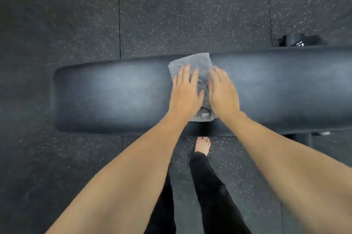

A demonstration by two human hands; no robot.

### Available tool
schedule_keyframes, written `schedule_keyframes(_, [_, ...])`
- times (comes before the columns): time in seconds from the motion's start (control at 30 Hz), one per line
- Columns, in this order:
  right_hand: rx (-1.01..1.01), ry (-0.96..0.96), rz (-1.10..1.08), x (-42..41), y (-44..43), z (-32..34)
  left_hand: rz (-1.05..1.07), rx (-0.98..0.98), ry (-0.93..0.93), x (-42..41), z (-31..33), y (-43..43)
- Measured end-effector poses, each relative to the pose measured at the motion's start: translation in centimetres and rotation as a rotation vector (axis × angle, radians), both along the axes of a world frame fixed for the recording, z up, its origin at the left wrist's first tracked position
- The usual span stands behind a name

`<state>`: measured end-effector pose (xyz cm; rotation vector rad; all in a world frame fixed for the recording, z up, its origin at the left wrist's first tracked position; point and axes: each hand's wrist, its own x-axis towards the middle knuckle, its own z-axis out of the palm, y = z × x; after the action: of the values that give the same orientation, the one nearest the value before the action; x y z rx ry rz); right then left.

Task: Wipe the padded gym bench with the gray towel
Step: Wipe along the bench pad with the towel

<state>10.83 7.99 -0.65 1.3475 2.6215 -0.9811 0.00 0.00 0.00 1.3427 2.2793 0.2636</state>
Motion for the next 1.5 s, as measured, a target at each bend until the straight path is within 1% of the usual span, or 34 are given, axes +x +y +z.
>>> schedule_keyframes(0.03, [0.008,0.030,-0.032,0.0,0.3,-1.5,0.020,-0.011,-0.013,0.9,-2.4,1.2])
schedule_keyframes(0.07, [0.004,0.059,-0.078,0.0,0.6,-2.7,0.039,-0.040,0.016,1.4,-4.2,2.2])
schedule_keyframes(0.17, [0.008,0.124,-0.127,-0.8,0.4,-5.4,-0.063,-0.090,0.229,3.7,-8.7,3.1])
schedule_keyframes(0.23, [0.007,0.159,-0.084,-1.9,-0.6,-6.5,-0.066,-0.068,0.323,3.7,-10.0,1.5])
schedule_keyframes(0.3, [0.012,0.169,-0.044,-3.3,-2.1,-6.6,-0.046,-0.022,0.344,2.7,-10.1,-0.4])
schedule_keyframes(0.4, [0.027,0.171,0.040,-6.1,-5.1,-6.0,0.089,0.001,0.264,-0.6,-9.9,-5.3])
schedule_keyframes(0.47, [0.077,0.139,0.121,-8.2,-6.7,-6.1,0.149,-0.006,0.271,-4.1,-10.0,-10.2])
schedule_keyframes(0.53, [0.117,0.063,0.197,-10.3,-7.8,-7.0,0.175,-0.033,0.307,-8.0,-9.9,-15.0])
schedule_keyframes(0.6, [0.188,-0.076,0.248,-12.3,-9.1,-8.4,0.147,-0.043,0.326,-12.8,-9.9,-18.5])
schedule_keyframes(0.67, [0.279,-0.208,0.237,-13.8,-10.7,-9.6,0.095,-0.010,0.351,-17.7,-10.3,-19.9])
schedule_keyframes(0.7, [0.312,-0.244,0.210,-14.4,-11.5,-10.2,0.093,0.003,0.362,-20.2,-10.7,-20.1])
schedule_keyframes(0.8, [0.368,-0.271,0.160,-14.8,-11.9,-10.8,0.141,0.057,0.369,-25.6,-11.0,-18.8])
schedule_keyframes(0.93, [0.376,-0.271,0.148,-14.8,-12.1,-10.8,0.151,0.092,0.351,-31.1,-10.8,-18.7])
schedule_keyframes(1.03, [0.375,-0.261,0.127,-15.1,-12.3,-10.7,0.157,0.076,0.364,-32.2,-10.6,-23.2])
schedule_keyframes(1.13, [0.368,-0.246,0.115,-15.1,-12.3,-10.6,0.239,-0.004,0.358,-30.3,-9.7,-31.1])
schedule_keyframes(1.2, [0.368,-0.236,0.111,-15.1,-12.5,-10.6,0.231,-0.040,0.329,-29.7,-9.4,-34.7])
schedule_keyframes(1.27, [0.377,-0.229,0.112,-15.2,-12.5,-10.7,0.218,-0.040,0.317,-31.2,-9.7,-35.2])
schedule_keyframes(1.4, [0.414,-0.238,0.127,-15.2,-12.3,-10.9,0.304,0.050,0.348,-36.4,-10.8,-31.7])
schedule_keyframes(1.5, [0.421,-0.242,0.133,-15.1,-12.3,-11.2,0.341,0.056,0.383,-37.9,-11.4,-30.5])
